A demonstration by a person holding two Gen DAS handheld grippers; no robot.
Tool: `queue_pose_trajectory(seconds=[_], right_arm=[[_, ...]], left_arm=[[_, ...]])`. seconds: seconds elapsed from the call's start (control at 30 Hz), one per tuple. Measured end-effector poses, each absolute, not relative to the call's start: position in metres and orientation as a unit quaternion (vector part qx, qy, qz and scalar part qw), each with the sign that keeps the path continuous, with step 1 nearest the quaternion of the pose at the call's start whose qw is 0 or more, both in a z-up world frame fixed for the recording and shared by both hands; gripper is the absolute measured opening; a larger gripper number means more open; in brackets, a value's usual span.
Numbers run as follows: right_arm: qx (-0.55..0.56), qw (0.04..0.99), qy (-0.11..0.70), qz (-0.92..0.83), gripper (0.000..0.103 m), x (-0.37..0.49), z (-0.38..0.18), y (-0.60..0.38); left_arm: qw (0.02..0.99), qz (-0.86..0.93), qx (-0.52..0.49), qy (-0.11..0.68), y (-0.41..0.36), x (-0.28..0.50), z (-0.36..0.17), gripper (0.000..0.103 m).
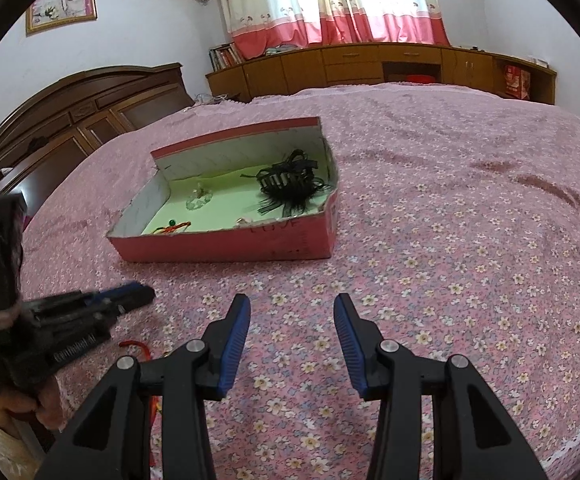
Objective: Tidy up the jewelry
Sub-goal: 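Grasp small dark earring with left gripper while right gripper grasps rainbow string bracelet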
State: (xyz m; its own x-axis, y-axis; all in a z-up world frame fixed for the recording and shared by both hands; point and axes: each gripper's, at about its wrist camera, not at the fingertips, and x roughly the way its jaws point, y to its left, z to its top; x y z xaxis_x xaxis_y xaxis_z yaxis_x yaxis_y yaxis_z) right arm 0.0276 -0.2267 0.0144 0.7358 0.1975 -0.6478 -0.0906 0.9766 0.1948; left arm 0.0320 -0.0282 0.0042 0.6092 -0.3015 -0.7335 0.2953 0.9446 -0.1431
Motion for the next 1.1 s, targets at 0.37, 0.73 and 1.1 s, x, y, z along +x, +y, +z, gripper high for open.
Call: queue_pose_trajectory(seconds=[0.37, 0.73, 1.1], right_arm=[[0.092, 0.898, 0.411, 0.128, 0.047, 0.030, 0.003, -0.204], [0.077, 0.861, 0.469, 0.182, 0.044, 0.027, -0.020, -0.167], [0.039, 0.843, 0.495, 0.209, 0.011, 0.030, -0.035, -0.146]], left_arm=[[0.900, -0.125, -0.032, 0.417, 0.009, 0.027, 0.010, 0.007], [0.897, -0.131, -0.043, 0.419, 0.016, 0.025, 0.007, 0.007], [0.893, -0.134, -0.058, 0.426, 0.020, 0.031, -0.003, 0.007]])
